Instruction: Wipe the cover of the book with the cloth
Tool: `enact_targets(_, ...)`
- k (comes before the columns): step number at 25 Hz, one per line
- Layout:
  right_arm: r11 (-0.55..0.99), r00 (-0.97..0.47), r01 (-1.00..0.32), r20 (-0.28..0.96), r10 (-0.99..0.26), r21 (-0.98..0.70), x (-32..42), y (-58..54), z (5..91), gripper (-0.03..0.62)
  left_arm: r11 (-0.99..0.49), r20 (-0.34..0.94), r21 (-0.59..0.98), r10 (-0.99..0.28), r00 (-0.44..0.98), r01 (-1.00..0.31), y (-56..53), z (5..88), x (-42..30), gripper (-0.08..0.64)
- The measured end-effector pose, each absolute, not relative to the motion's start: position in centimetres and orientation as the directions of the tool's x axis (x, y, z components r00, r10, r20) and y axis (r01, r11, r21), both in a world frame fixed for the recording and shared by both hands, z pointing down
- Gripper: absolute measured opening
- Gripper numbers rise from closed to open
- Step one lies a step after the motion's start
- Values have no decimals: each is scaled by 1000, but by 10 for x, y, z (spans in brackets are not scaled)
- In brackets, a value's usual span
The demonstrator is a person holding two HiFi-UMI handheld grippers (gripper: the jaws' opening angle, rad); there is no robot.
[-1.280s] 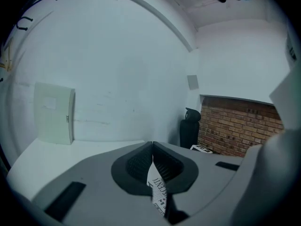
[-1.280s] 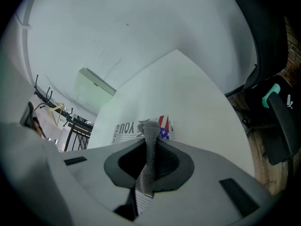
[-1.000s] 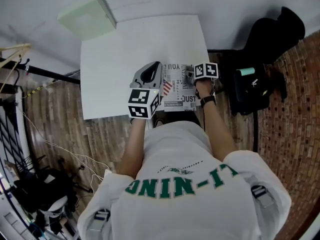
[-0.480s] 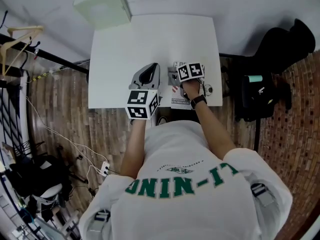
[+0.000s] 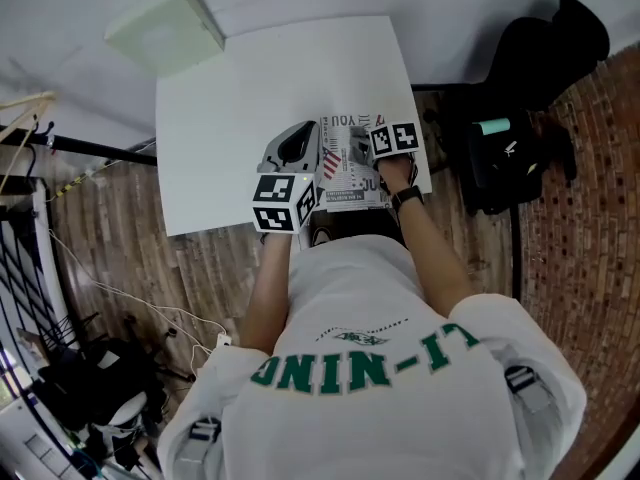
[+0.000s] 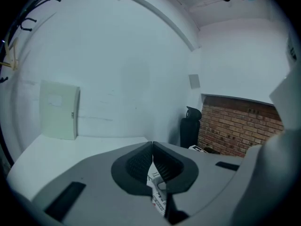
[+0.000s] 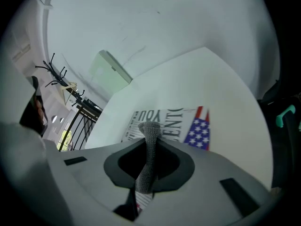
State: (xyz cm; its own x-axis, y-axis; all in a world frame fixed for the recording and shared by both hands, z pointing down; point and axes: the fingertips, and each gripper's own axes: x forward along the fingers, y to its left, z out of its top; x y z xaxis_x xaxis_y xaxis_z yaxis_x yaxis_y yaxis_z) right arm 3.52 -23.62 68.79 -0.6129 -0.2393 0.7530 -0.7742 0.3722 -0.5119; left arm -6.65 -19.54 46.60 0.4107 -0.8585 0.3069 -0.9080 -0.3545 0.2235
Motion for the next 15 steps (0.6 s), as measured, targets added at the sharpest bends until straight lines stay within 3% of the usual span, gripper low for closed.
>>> enact_targets(4, 304, -567, -821, 755, -331, -483, 91, -245, 687, 41, -414, 306, 221, -830, 466, -883, -198, 467, -36, 14)
enact_targets(9, 256, -542, -840, 761, -357, -478, 116, -244, 687, 41, -431, 310, 212, -821, 479, -877, -194, 468, -25, 14)
enact_targets(15, 368, -582, -807, 726, -366, -462, 86, -242, 670, 43, -379, 301, 210, -852, 428, -902, -189, 465, -44, 15)
